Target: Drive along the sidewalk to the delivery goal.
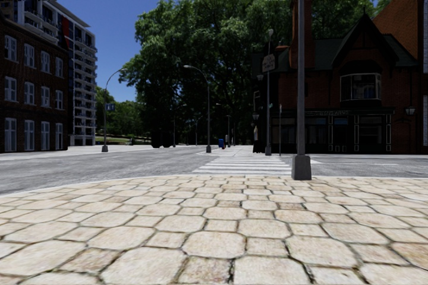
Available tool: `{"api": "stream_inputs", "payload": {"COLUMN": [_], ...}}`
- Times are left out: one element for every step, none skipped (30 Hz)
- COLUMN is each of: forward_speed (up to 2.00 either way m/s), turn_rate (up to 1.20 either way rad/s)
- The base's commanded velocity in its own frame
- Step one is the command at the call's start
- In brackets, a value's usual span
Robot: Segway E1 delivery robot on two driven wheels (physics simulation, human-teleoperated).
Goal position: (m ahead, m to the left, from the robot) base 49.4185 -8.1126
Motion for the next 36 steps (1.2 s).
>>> {"api": "stream_inputs", "payload": {"forward_speed": [2.0, 2.0, 2.0, 2.0, 2.0, 2.0, 2.0, 2.0, 2.0, 2.0, 2.0, 2.0, 2.0, 2.0, 2.0, 2.0, 2.0, 2.0, 2.0, 2.0, 2.0, 2.0, 2.0, 2.0, 2.0, 2.0, 2.0, 2.0, 2.0, 2.0, 2.0, 2.0, 2.0, 2.0, 2.0, 2.0], "turn_rate": [-0.42, -0.42, -0.42, -0.42, -0.42, -0.42, -0.42, -0.42, -0.42, -0.42, -0.42, -0.42, -0.42, -0.42, -0.29, 0.0, 0.0, 0.0, 0.0, 0.0, 0.0, 0.0, 0.0, 0.0, 0.0, 0.0, 0.0, 0.0, 0.0, 0.0, 0.0, 0.0, 0.0, 0.0, 0.0, 0.0]}}
